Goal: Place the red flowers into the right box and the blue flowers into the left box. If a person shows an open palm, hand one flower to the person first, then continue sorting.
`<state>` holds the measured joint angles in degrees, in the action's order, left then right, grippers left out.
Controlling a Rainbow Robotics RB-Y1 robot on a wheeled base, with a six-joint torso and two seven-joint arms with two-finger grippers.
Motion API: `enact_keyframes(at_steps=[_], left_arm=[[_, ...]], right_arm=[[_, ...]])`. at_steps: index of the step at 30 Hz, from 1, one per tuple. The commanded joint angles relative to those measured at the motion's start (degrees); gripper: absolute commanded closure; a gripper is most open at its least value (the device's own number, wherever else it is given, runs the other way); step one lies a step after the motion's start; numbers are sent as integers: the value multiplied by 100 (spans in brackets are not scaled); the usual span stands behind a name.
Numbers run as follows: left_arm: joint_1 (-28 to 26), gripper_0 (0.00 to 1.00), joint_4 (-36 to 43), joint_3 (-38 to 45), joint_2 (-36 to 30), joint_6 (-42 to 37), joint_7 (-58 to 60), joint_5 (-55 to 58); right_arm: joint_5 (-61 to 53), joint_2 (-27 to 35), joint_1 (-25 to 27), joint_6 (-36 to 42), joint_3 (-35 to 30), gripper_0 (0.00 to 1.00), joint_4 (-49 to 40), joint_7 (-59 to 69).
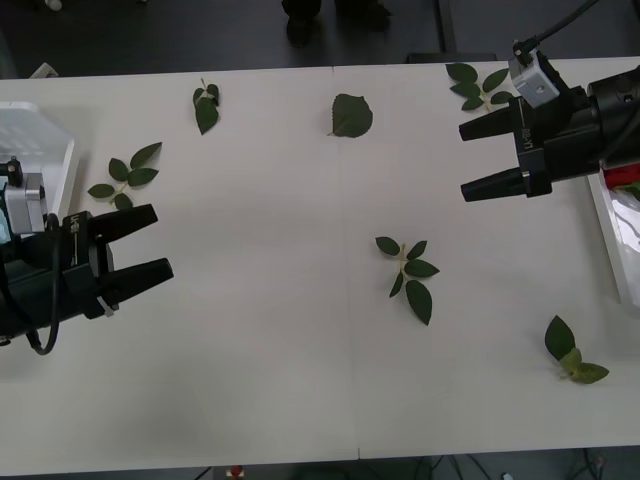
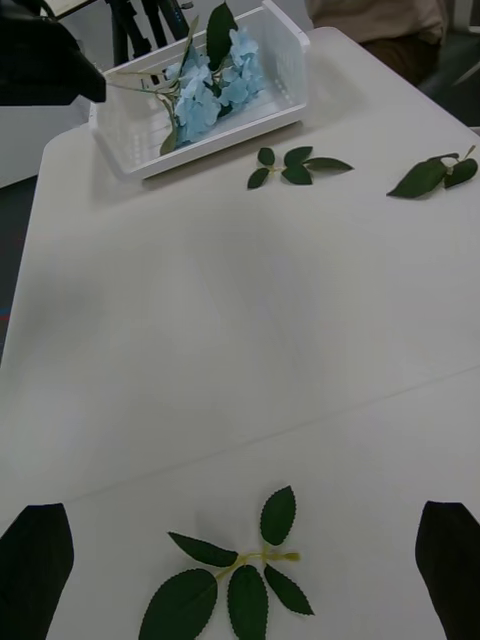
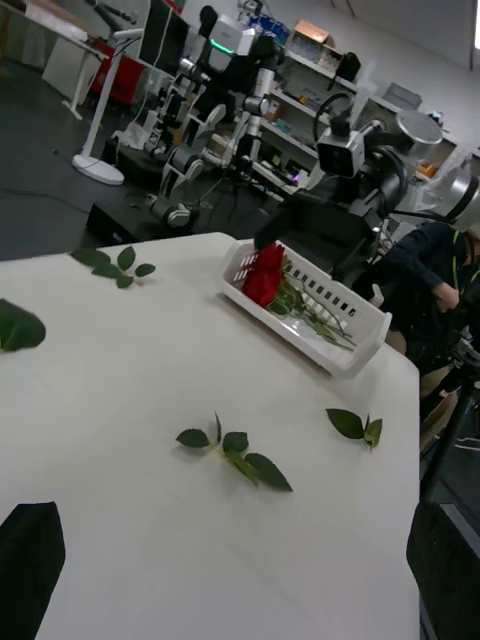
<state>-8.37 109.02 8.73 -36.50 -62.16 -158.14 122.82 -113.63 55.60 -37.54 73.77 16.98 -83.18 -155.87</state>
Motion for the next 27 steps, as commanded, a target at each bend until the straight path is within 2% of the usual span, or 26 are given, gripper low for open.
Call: enact_keyframes(at_steps=[1,6,15,27], left_arm=[[178,0,673,-311,-490,380,314,40],[116,0,1077,-706,-815,696,314,58],[195,0,1209,-732,-1264,688,314,120],[195,0,1103,-715,-1255,688,314,137]], right_arm=[[-98,259,-25,41,-142,0,-172,87],[-160,250,-25,24,-133,0,-163,87],[-151,215,-25,-29,-133,0,-155,87],[-151,215,-25,-29,-133,0,-155,87]])
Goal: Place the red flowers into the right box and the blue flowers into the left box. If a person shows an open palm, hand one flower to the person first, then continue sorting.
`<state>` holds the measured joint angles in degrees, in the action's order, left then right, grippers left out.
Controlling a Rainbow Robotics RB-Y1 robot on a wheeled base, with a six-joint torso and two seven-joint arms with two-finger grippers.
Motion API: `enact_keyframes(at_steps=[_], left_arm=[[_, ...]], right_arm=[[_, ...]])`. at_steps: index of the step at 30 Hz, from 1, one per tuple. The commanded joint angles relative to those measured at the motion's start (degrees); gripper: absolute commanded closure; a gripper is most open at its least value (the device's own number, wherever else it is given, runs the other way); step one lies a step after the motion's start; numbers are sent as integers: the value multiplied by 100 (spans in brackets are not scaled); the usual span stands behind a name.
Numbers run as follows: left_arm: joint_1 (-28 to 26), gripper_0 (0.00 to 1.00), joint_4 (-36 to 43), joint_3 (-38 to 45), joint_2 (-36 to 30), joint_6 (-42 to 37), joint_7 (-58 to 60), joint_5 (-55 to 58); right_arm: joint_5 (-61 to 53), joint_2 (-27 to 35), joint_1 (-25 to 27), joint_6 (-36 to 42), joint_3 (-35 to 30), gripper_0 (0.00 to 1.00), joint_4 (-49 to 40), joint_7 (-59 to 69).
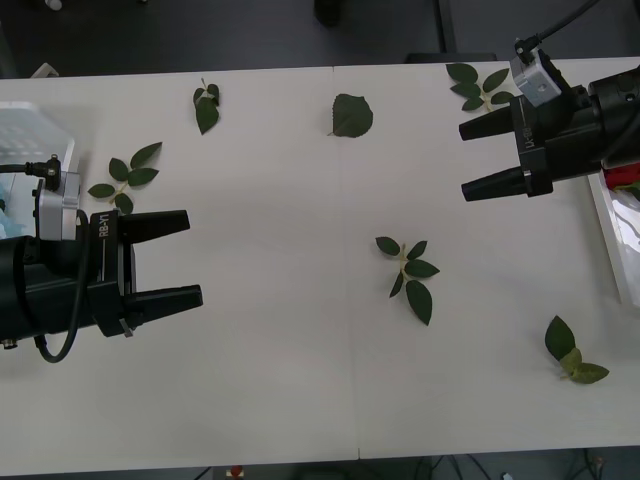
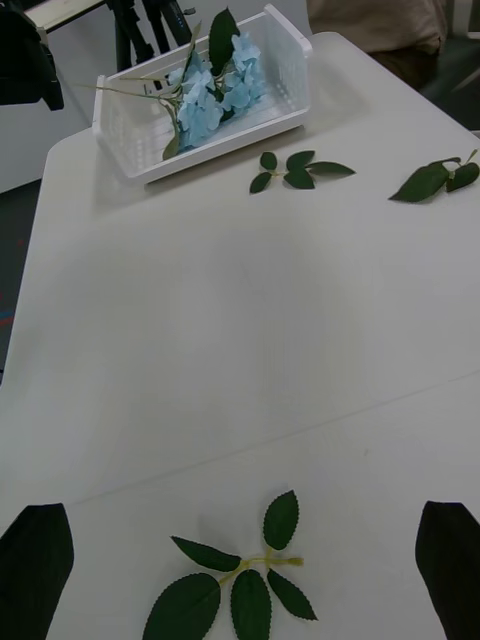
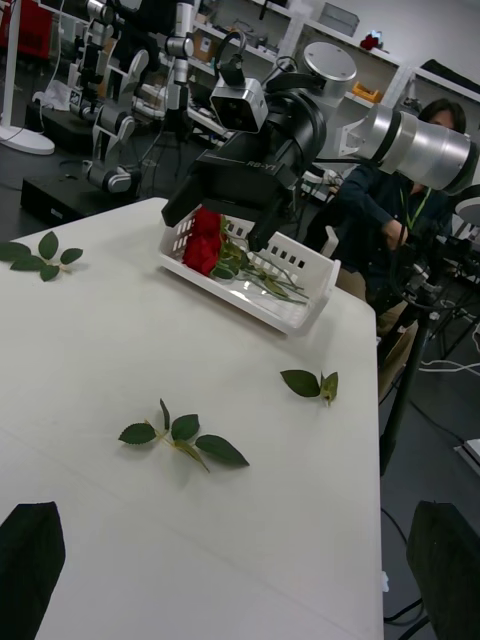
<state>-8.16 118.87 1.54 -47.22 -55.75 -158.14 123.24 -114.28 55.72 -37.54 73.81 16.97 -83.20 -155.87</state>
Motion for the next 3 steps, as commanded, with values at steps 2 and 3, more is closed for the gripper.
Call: enact_keyframes(at_steps=[2,3], left_arm=[[174,0,119,5,-183,46,314,95],[174,0,119,5,-183,46,314,95]], right_arm=[[-86,202,-25,-33,-133,0,-153,87],[-86,202,-25,-33,-133,0,-153,87]])
